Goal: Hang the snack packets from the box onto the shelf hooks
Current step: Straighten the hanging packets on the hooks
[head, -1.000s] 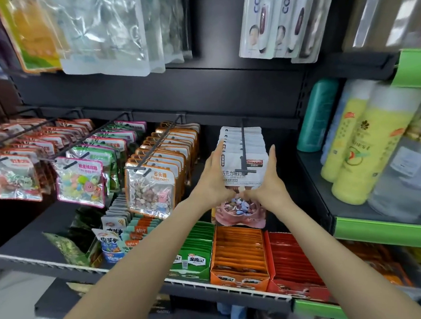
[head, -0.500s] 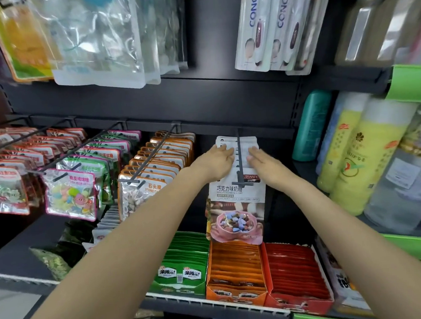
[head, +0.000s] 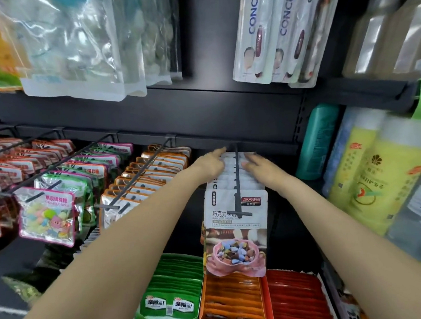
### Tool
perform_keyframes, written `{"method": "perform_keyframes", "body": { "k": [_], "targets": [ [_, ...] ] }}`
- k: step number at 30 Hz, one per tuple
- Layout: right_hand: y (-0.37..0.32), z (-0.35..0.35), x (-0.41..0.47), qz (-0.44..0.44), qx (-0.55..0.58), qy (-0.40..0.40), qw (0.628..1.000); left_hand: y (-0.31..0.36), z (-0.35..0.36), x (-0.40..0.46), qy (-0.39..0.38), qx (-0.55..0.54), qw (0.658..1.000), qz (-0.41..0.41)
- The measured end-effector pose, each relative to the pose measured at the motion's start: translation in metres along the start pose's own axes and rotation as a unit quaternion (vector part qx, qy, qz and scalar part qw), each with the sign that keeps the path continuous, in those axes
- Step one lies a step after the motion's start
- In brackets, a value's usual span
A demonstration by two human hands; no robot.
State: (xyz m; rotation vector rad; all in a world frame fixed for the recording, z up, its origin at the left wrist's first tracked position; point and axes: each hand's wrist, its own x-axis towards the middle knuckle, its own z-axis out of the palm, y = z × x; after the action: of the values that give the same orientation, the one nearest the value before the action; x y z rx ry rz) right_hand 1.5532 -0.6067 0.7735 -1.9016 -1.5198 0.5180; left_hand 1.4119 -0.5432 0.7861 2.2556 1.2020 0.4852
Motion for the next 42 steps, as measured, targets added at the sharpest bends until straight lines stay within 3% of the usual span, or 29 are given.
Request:
{"method": "perform_keyframes", "body": {
  "k": [6, 9, 15, 23, 28, 33, 37, 42],
  "targets": [
    [0.012, -0.002, 0.014, 0.032, 0.003, -0.020, 0.999, -0.010, 0.010, 0.013, -0.003, -0.114, 0.993, -0.040],
    [0.010, 0.000, 0.008, 0.013, 0.024, 0.017, 0.999, -0.009, 0.008, 0.012, 0.044, -0.128, 0.990, -0.039],
    [-0.015, -0.011, -0.028, -0.075, -0.004, 0.164, 0.983, 0.003, 0.001, -0.023, 0.216, -0.083, 0.972, 0.037],
    [-0.104, -0.008, -0.117, -0.139, -0.066, 0.216, 0.964, 0.009, -0.042, -0.125, 0.241, -0.145, 0.952, 0.121],
    [-0.163, 0.037, -0.193, -0.129, -0.044, 0.205, 0.969, -0.029, -0.084, -0.219, 0.228, -0.202, 0.943, 0.133],
    [-0.209, 0.126, -0.238, -0.085, 0.011, 0.162, 0.983, -0.114, -0.116, -0.284, 0.183, -0.273, 0.944, 0.036],
    [-0.232, 0.184, -0.249, -0.063, 0.050, 0.119, 0.990, -0.181, -0.141, -0.318, 0.194, -0.236, 0.952, -0.024],
    [-0.248, 0.234, -0.233, -0.038, 0.089, 0.082, 0.992, -0.233, -0.163, -0.316, 0.194, -0.167, 0.966, -0.025]
  ]
}}
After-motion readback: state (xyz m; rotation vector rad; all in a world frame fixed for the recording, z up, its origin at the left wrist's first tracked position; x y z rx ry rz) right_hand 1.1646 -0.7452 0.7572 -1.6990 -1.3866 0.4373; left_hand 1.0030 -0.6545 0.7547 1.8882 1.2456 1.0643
